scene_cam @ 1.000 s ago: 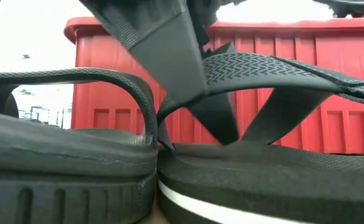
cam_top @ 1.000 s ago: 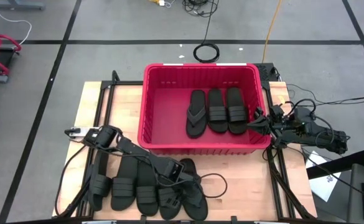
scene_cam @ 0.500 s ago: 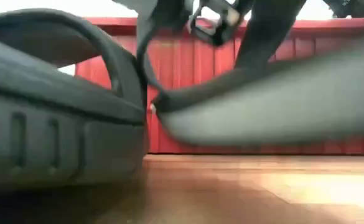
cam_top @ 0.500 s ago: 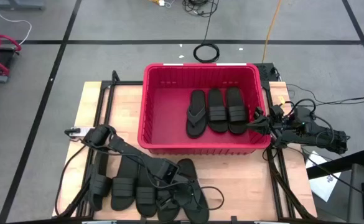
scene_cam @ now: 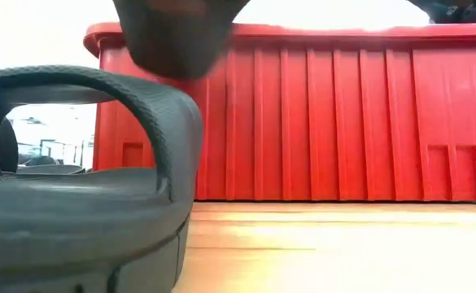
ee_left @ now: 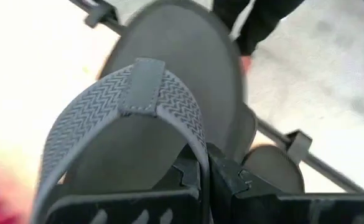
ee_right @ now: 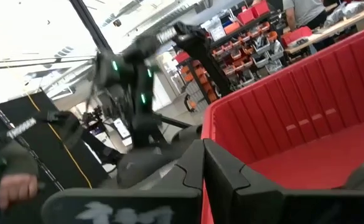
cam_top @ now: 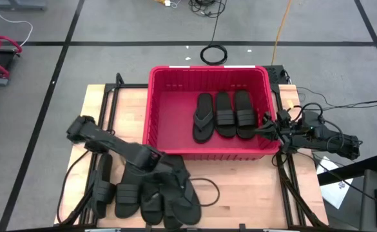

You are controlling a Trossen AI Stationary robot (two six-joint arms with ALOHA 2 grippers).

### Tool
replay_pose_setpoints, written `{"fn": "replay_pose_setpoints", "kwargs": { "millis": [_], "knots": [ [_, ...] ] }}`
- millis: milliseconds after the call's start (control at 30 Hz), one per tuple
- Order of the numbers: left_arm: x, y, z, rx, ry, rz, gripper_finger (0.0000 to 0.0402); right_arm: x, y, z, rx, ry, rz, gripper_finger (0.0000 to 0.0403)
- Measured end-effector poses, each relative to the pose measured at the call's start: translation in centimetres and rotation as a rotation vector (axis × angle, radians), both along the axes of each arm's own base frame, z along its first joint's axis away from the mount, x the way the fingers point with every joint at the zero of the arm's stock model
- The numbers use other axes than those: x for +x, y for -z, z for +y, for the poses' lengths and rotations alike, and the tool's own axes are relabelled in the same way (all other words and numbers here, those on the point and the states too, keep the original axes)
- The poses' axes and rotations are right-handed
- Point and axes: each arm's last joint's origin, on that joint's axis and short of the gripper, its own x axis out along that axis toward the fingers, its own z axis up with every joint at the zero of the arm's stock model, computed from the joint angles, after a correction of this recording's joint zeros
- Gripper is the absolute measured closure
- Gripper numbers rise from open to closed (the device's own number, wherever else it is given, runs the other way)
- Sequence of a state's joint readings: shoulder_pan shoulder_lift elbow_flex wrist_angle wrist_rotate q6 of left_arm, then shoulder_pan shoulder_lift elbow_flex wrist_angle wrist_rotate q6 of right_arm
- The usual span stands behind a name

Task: Pick and place slides into bin
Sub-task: Put the black slipper into the red bin

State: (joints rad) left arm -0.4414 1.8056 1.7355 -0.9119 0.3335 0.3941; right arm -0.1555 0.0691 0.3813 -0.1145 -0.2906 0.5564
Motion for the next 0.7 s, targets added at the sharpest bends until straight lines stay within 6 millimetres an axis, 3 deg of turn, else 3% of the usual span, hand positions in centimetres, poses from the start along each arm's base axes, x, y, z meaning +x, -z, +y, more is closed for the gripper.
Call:
{"fn": "replay_pose_setpoints", "kwargs": {
  "millis": [167, 367, 567, 700],
  "knots": [
    [-3.1, -5.7, 2.3, 0.122, -0.045, -0.036, 0.0401, 0.0, 0.1, 0.0, 0.009, -0.001, 0.010, 0.0403],
    [-3.8, -10.8, 8.7, 0.306, -0.178, -0.134, 0.0401, 0.0, 0.0, 0.0, 0.035, -0.001, 0.005, 0.0403],
    [-2.9, -11.9, 16.0, 0.402, -0.294, -0.189, 0.0401, -0.1, -0.6, 0.0, 0.018, 0.000, -0.054, 0.0403],
    [-2.4, -11.7, 19.2, 0.391, -0.334, -0.202, 0.0401, -0.2, -0.9, 0.0, 0.016, -0.004, -0.094, 0.0403]
  ]
}}
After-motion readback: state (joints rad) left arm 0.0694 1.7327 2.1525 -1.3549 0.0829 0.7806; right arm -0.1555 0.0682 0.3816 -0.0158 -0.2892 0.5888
